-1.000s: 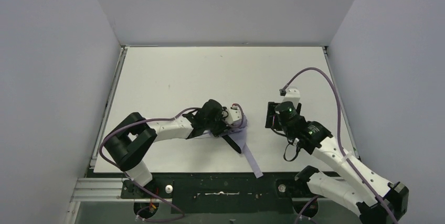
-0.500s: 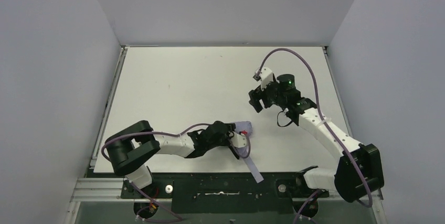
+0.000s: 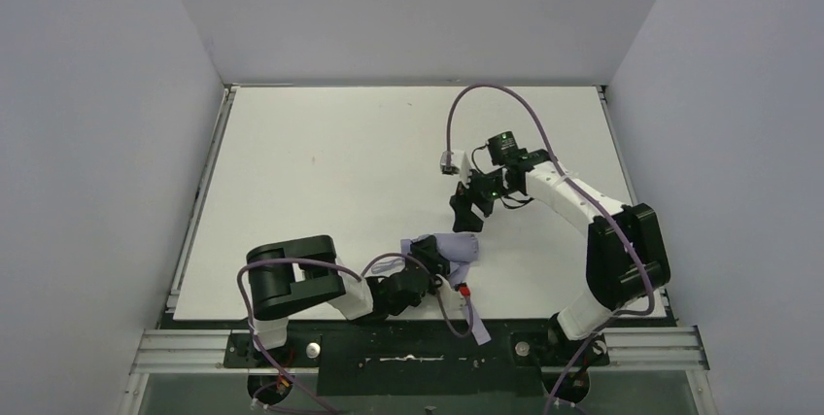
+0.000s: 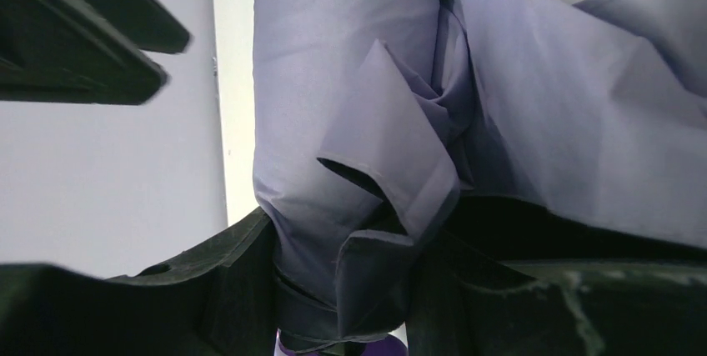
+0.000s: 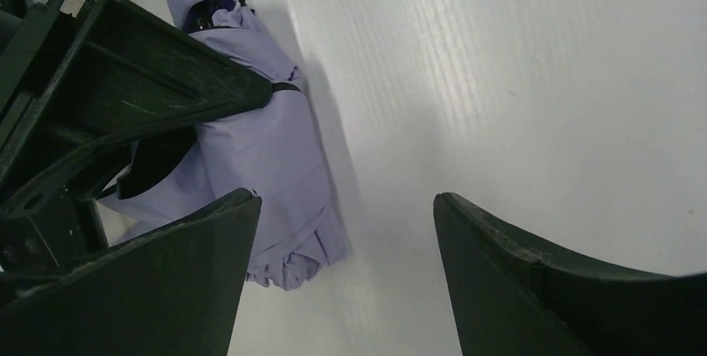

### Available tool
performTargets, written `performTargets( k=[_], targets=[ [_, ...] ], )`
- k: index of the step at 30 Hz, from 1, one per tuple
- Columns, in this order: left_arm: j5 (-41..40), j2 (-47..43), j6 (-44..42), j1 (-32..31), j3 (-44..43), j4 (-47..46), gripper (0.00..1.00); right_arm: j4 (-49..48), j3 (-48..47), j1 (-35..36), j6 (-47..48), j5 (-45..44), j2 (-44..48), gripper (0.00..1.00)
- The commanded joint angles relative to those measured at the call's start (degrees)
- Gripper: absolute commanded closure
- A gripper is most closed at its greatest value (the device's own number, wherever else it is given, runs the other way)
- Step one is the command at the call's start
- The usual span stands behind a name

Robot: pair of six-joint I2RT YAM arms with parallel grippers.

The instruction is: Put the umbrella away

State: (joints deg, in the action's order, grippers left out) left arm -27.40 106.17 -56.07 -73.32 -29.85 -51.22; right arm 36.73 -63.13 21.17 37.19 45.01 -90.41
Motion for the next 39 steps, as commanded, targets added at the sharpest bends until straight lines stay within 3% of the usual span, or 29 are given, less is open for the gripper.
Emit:
performTargets(
  k=[1,19,21,25,26,28,30,32,35,39],
  targets=[
    [0.5,4.4,-2.6,-2.2,2.5,2.1,1.0,4.9,-1.3,2.0,4.3,2.4,-1.6,0.22],
    [2.6,3.6,-0.8,-2.9,1.8,6.9,1.0,7.6,-0.4,5.7,5.2,-2.1,-12.9,0.21],
    [2.5,3.2,0.2,-2.9,1.6,7.4,1.0,8.7,-1.0,6.0,5.3,-3.2,-14.7,0.26],
    [1.1,1.8,2.2,-2.7,1.2,7.3,1.0,11.8,-3.0,6.2,5.7,-5.5,-17.8,0.51],
    [0.5,1.0,2.7,-2.6,1.2,7.3,0.97,11.8,-3.2,6.3,5.3,-6.3,-18.0,0.58],
    [-0.6,-1.4,4.3,-2.6,1.2,7.7,0.74,10.8,-2.8,6.7,4.6,-7.4,-17.4,0.68],
    [-1.3,-4.9,7.3,-2.5,1.6,8.3,0.6,8.8,-1.9,6.7,3.7,-8.6,-16.0,0.74],
    [-1.3,-9.1,10.3,-2.3,2.1,10.5,0.51,6.3,-0.6,6.7,3.2,-9.7,-14.4,0.77],
    [-0.5,-16.9,15.8,-2.3,2.2,17.1,0.2,3.2,1.3,6.8,2.8,-11.2,-12.1,0.79],
    [4.0,-29.4,24.6,-2.3,3.0,26.1,0.14,-2.0,4.4,7.7,1.8,-15.0,-9.2,0.83]
  ],
)
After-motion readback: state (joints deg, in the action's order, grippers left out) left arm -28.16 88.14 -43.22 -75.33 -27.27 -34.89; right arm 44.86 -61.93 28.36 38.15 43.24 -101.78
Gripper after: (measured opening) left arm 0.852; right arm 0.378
